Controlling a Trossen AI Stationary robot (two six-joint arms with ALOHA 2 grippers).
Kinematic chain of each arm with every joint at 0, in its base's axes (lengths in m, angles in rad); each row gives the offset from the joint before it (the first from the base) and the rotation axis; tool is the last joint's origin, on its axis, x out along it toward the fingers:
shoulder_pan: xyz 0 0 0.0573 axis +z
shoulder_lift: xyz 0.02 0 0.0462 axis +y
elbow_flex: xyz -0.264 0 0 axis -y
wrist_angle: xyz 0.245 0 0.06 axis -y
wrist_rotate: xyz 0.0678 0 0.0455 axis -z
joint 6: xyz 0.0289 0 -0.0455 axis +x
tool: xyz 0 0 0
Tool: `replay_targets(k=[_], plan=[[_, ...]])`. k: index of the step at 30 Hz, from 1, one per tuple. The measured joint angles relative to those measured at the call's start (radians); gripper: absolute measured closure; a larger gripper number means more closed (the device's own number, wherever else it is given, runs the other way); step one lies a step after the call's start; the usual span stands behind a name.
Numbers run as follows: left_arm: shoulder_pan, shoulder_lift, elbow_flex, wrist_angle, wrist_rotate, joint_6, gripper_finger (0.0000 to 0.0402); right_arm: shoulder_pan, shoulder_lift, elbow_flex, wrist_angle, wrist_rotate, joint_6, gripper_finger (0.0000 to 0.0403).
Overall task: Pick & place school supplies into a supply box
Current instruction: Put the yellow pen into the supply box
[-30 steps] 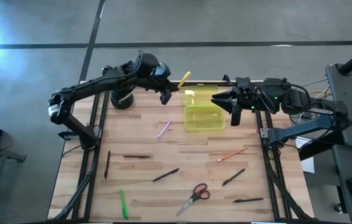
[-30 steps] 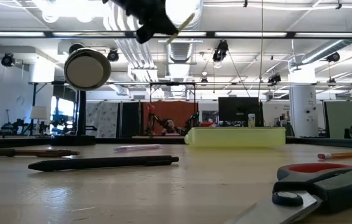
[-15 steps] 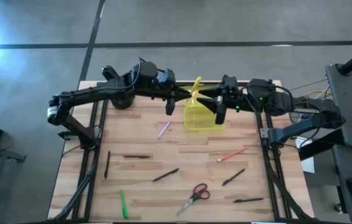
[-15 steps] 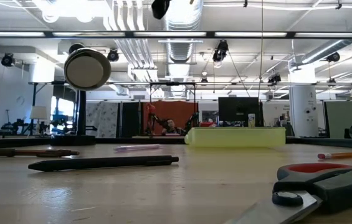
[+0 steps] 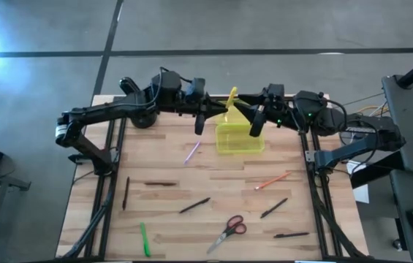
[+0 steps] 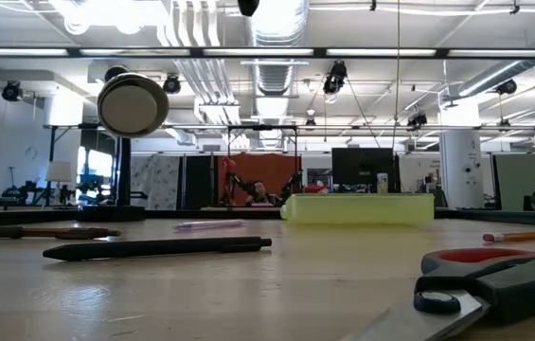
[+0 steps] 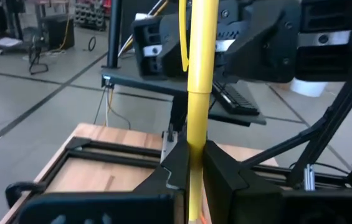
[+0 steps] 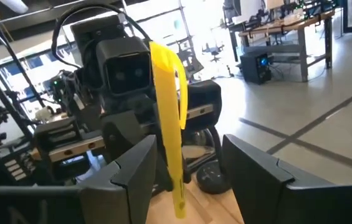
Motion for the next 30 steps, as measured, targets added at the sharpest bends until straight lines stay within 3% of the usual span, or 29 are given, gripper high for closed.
replay_targets(k=[21,25,30], plan=[[-0.001,0.000,0.000,0.021,0.075,0.000,0.0389,0.000,0.074,0.001,0.135,-0.060,0.006,0.0232],[-0.001,0.000,0.000,0.021,0.076,0.000,0.0391,0.000,0.099,0.024,0.138,-0.085,0.001,0.0268],[-0.001,0.000,0.000,0.021,0.082,0.002,0.0391,-0.001,0.121,0.045,0.137,-0.102,-0.012,0.0347]])
